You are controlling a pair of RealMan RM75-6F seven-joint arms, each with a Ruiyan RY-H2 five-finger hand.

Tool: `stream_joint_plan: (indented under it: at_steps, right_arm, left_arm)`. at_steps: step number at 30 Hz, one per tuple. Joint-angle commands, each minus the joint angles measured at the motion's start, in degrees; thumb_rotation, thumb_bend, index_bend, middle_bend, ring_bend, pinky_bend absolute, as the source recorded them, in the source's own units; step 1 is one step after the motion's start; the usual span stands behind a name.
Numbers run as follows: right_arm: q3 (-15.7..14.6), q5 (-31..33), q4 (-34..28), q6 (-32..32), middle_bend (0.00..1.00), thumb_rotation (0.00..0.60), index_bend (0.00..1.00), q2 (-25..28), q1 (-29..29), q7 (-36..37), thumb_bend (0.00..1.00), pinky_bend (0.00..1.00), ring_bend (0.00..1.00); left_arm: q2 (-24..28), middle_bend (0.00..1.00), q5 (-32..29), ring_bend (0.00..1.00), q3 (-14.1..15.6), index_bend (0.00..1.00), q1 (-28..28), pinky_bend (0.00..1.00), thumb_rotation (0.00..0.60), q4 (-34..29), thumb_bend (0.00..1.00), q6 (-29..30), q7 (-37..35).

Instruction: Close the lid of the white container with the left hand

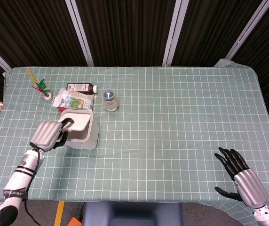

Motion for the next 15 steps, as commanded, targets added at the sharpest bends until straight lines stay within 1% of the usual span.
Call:
stream_joint_plan:
  at_steps: [1, 6, 11, 13, 15]
  right_arm:
    - [-0.2, -0.3, -0.1, 0.0, 0.00, 0.600, 0.00, 0.0, 0.0, -0.1, 0.21, 0.00, 0.00]
    - [-0.4, -0.6, -0.1, -0.1, 0.00, 0.600, 0.00, 0.0, -0.1, -0.2, 0.21, 0.00, 0.00]
    - [-0.4, -0.6, -0.1, 0.1, 0.00, 0.600, 0.00, -0.1, -0.2, -0.3, 0.21, 0.00, 0.00]
    - [-0.5, -0.7, -0.1, 0.0, 0.00, 0.600, 0.00, 0.0, -0.2, -0.3, 0.21, 0.00, 0.00]
    - [-0.5, -0.7, -0.2, 0.2, 0.00, 0.600, 0.00, 0.0, -0.2, -0.2, 0.21, 0.00, 0.00]
  left_arm:
    - [1.4, 1.00, 2.2, 1.00, 3.1, 0.26, 1.7, 1.00, 0.600, -0.8, 0.63, -1.7, -0.3]
    - [0.2, 1.00, 3.2, 1.00, 5.2, 0.24, 2.4, 1.00, 0.600, 1.7, 0.62, -2.9, -1.7]
    - [-0.5, 1.00, 1.4, 1.00, 7.1, 0.26, 1.7, 1.00, 0.600, 4.0, 0.63, -6.5, -2.2]
    - [-0.6, 1.00, 1.4, 1.00, 7.0, 0.22, 1.6, 1.00, 0.600, 4.3, 0.63, -6.5, -3.1]
    - [-0.9, 0.99, 4.0, 0.97, 6.2, 0.12, 2.6, 1.00, 0.600, 4.1, 0.63, -4.0, -4.7]
